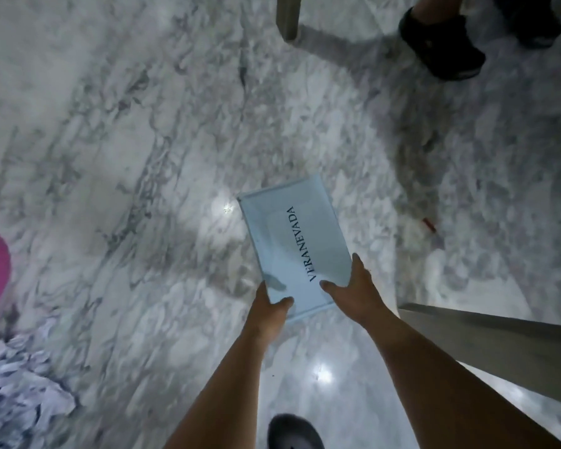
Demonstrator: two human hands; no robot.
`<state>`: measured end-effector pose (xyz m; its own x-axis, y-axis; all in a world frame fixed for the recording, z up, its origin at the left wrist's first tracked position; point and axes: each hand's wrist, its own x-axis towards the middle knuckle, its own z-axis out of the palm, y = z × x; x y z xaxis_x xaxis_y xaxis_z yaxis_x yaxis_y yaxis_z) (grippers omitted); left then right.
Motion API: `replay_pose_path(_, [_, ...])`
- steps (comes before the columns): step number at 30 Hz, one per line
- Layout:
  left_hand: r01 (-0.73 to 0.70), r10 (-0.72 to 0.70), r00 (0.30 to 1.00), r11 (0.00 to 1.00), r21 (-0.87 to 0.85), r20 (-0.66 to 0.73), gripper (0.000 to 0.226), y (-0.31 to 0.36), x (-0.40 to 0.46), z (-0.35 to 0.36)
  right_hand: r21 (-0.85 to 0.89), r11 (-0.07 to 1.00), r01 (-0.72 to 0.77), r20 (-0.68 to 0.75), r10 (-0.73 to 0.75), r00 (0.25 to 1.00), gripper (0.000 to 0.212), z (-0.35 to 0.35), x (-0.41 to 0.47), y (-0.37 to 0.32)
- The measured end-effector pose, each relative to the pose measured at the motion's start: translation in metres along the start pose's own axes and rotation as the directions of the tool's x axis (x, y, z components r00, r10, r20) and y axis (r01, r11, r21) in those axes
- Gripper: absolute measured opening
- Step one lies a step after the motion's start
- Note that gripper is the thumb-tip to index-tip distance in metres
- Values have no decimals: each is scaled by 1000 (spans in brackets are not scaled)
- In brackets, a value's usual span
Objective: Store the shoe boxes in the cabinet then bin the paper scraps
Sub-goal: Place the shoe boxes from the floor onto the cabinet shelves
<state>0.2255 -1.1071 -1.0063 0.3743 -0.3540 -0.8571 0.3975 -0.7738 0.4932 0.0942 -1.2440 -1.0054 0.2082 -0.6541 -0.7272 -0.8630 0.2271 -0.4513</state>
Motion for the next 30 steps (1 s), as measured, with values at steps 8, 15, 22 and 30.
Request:
replay_pose_path(8, [20,-25,997,997,-68,-74,42,-47,-84,-11,251,966,-54,24,49,998,65,13,-89,32])
replay_pose_path(15, [58,-84,972,991,-120,-219,44,-33,-250,-73,214,977,14,57,-27,998,60,-2,-247,-24])
replay_pose_path(22, [-11,-13,951,997,-76,-308,48,-51,-476,-142,115,983,143,156,-160,975,70,-41,-453,-51])
replay_pose_path(30, [-127,-46,921,904,-409,-387,44,-170,-776,-152,23,913,408,336,-391,857,74,-45,-714,-19])
